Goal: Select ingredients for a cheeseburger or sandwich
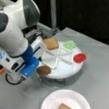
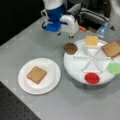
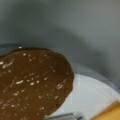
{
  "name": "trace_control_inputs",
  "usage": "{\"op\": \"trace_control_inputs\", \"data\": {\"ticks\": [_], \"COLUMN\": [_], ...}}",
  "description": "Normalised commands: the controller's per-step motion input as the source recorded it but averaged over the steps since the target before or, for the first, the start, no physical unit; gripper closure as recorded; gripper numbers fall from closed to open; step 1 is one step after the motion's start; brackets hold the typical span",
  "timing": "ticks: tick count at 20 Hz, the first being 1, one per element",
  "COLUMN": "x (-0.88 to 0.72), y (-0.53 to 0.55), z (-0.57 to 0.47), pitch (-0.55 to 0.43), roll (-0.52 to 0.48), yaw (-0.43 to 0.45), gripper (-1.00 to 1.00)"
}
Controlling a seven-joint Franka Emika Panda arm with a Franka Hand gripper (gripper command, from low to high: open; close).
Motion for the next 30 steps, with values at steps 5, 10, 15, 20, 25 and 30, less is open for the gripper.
{"op": "trace_control_inputs", "data": {"ticks": [5,10,15,20,25,30], "x": [0.06,0.05,0.04,0.09,0.12,0.11], "y": [-0.03,-0.13,-0.18,-0.13,-0.06,-0.04], "z": [-0.32,-0.18,-0.04,0.00,0.00,-0.03], "pitch": [-0.163,-0.154,-0.053,-0.010,-0.026,-0.035], "roll": [0.371,0.492,0.405,0.334,0.391,0.359], "yaw": [-0.033,-0.042,-0.056,-0.020,-0.031,-0.038], "gripper": [-1.00,-1.00,-1.00,-1.00,-1.00,-1.00]}}
